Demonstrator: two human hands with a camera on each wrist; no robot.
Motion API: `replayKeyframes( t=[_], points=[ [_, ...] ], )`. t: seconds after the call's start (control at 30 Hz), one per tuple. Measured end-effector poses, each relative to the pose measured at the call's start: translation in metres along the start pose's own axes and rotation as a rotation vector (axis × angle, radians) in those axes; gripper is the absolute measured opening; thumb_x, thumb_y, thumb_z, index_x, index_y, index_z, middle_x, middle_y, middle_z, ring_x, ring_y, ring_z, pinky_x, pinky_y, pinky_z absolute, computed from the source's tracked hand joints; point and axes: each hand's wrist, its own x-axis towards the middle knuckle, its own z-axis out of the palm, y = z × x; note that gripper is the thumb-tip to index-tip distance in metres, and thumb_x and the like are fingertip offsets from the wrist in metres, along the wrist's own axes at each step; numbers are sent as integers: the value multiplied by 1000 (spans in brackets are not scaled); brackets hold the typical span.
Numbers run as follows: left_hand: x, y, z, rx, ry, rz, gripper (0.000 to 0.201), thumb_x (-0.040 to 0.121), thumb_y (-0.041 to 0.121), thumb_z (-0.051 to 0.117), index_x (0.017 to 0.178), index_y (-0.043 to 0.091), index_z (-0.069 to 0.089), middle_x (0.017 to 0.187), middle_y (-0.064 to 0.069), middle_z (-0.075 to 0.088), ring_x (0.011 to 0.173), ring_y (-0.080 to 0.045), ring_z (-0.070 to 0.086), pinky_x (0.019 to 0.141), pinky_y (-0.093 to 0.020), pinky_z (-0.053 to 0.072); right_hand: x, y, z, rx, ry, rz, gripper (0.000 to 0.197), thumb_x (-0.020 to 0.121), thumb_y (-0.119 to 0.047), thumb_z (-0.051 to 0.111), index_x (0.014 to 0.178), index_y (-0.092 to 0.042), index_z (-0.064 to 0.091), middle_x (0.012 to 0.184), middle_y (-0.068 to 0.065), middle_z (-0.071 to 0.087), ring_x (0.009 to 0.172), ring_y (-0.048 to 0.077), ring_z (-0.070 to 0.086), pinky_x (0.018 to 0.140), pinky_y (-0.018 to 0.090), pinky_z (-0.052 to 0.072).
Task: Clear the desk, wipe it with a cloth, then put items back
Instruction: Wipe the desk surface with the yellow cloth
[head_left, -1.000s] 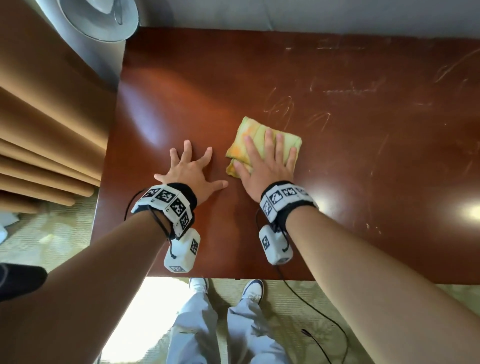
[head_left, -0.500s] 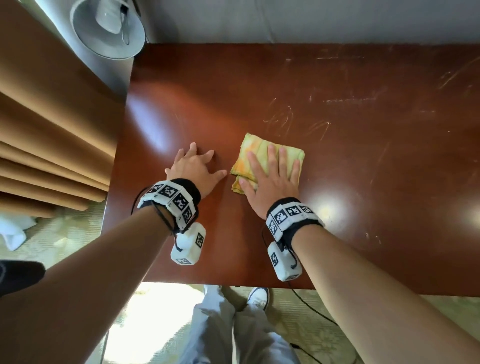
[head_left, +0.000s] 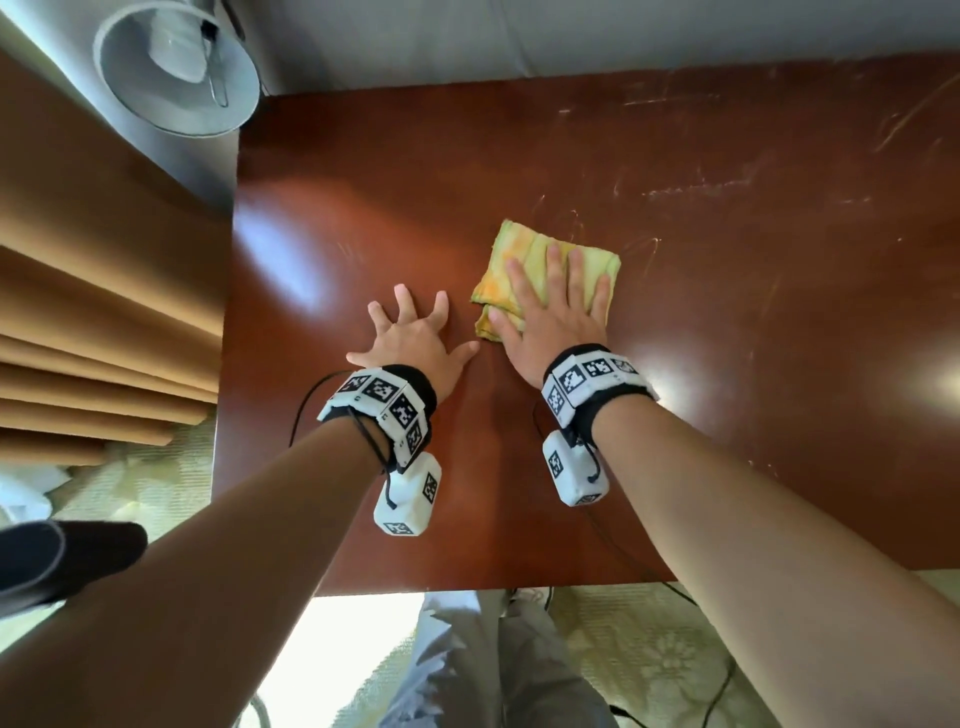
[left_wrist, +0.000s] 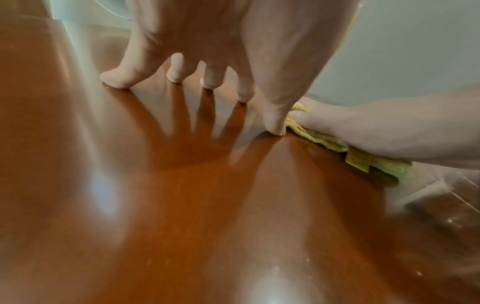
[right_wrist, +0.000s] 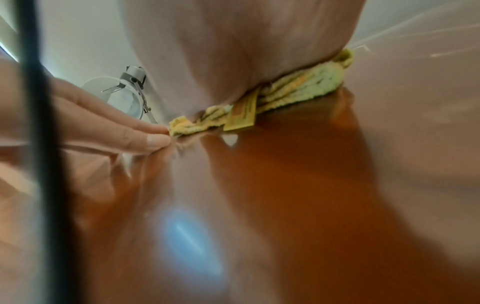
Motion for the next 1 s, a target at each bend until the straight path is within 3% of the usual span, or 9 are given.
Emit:
replayKeyframes(
  t=[0.23,0.57,0.67,0.73,0.83,1.0],
  points=[
    [-1,0,-2,5,-24,8,74,94,68,41,156,42,9,166,1,-6,151,-36,-5,105,-76,28,-37,2,11,-31,-12,-16,67,99,-64,20,158,-39,2,167,7,-10,153,31,-14,120,58,-9],
    [1,-1,1,1,-14,19,72,95,67,42,155,42,12,166,0,-4,151,-36,-3,103,-76,29,39,-5,-13,9,-17,77,67,98,-67,17,157,-42,-2,167,7,-15,152,30,-18,119,58,-12],
    [4,-4,-2,11,-13,30,71,93,66,44,154,42,17,164,-2,6,149,-37,9,103,-68,37,35,-5,-12,16,-18,79,67,98,-66,16,157,-41,-3,167,7,-16,152,30,-19,119,58,-12],
    [7,-6,-11,18,3,56,66,94,60,47,153,38,27,159,-5,23,143,-38,25,104,-59,42,23,-6,-9,26,-18,79,67,98,-66,16,158,-40,-3,167,7,-16,152,31,-19,119,58,-11],
    [16,-4,-27,29,79,102,59,94,53,53,147,32,41,151,-7,39,138,-35,36,107,-56,41,4,-7,-1,16,-13,81,67,98,-65,16,158,-40,-3,167,8,-14,152,31,-17,120,59,-10],
    [51,0,-45,3,53,114,69,94,60,48,154,38,23,165,0,10,151,-33,6,107,-67,35,7,-5,-2,-9,-11,76,67,98,-65,16,158,-41,-2,167,8,-13,152,31,-17,120,59,-9]
  ],
)
